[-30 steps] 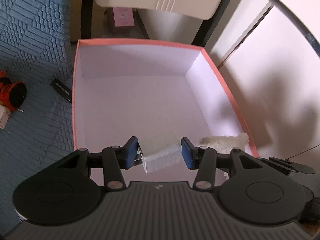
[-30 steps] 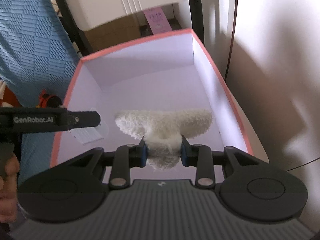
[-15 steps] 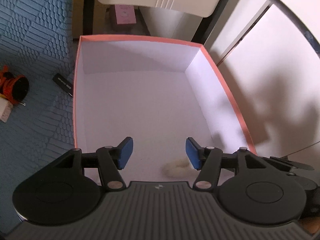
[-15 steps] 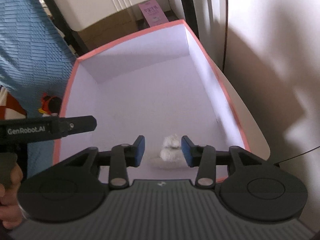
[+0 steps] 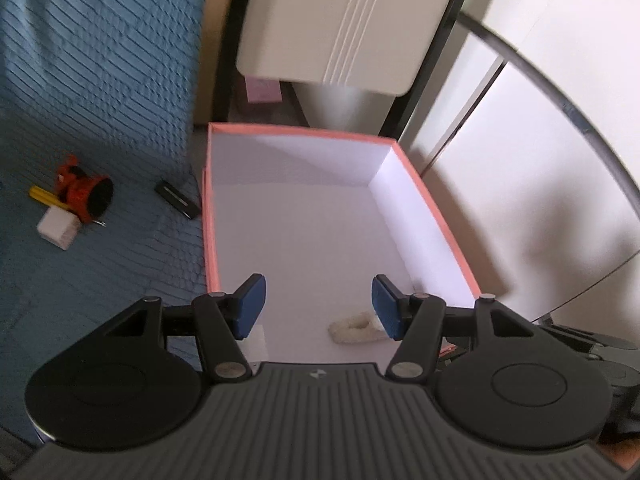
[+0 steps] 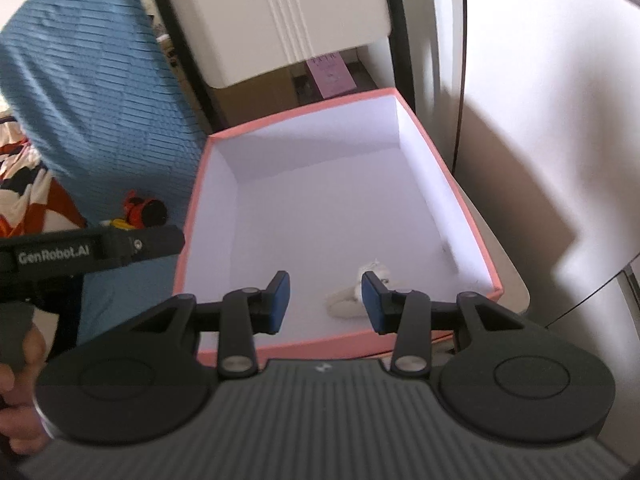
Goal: Organize rigid objects
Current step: 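Withdraw both open grippers from the pink box back toward the cushion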
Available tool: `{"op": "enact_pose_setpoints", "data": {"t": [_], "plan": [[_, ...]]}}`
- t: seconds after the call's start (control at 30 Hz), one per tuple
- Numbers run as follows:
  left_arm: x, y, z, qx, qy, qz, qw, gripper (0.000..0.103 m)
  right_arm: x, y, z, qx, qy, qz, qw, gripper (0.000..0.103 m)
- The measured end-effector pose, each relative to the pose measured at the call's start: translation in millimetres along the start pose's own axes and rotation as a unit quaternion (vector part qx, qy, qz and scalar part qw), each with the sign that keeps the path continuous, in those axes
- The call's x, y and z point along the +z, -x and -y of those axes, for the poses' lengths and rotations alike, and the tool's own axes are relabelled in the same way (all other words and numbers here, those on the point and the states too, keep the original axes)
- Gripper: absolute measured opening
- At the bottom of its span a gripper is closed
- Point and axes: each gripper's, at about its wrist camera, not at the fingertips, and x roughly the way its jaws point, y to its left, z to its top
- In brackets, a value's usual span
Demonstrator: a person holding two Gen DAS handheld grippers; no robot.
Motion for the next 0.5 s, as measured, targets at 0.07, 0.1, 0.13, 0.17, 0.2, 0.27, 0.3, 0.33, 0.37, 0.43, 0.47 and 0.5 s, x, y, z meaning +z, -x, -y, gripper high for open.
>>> {"op": "enact_pose_setpoints", "data": {"t": [0.07,0.1,0.13,0.17,0.2,0.27,0.3,0.33,0.37,0.43,0.47,0.5], "plan": [[-6.3,19.1,-0.7,0.005,-0.005,0.016,0.9999,0.065,-4.3,14.0,-9.5,0.004,0.006,0.013,1.000,0.043],[-9.2,28.6,-1.9,0.009,-0.007,0.024,0.9996,0.065,-6.2,20.0,-14.5,0.007,0.010,0.021,1.000,0.043],[-12.9,39.1,-3.6,0.012,-0.008,0.034,0.9993,0.065,-8.3,25.9,-18.2,0.009,0.014,0.027,1.000,0.043],[-16.1,48.3,-5.5,0.015,-0.007,0.042,0.9990,0.065,-11.3,32.9,-23.6,0.011,0.018,0.034,0.999,0.043],[-20.0,58.7,-7.9,0.018,-0.006,0.050,0.9986,0.065,-13.6,38.1,-28.0,0.013,0.022,0.040,0.999,0.043],[-29.0,80.7,-15.5,0.024,0.001,0.068,0.9974,0.065,-20.4,52.1,-37.0,0.020,0.029,0.057,0.998,0.043],[-33.9,90.7,-18.9,0.027,0.005,0.077,0.9967,0.065,-24.0,60.6,-41.0,0.025,0.031,0.068,0.997,0.043],[-39.1,101.5,-22.8,0.031,0.009,0.087,0.9957,0.065,-27.1,66.8,-45.3,0.028,0.037,0.076,0.996,0.043],[-43.7,110.9,-24.9,0.036,0.012,0.095,0.9948,0.065,-30.1,72.7,-49.5,0.032,0.044,0.082,0.995,0.043],[-54.6,130.2,-31.2,0.044,0.016,0.109,0.9929,0.065,-35.9,82.0,-57.0,0.039,0.056,0.092,0.993,0.043],[-59.5,138.7,-34.4,0.048,0.018,0.116,0.9919,0.065,-38.5,85.8,-60.2,0.040,0.060,0.095,0.993,0.043],[-65.3,147.8,-37.9,0.051,0.021,0.124,0.9908,0.065,-41.5,88.7,-63.4,0.043,0.063,0.097,0.992,0.043]]}}
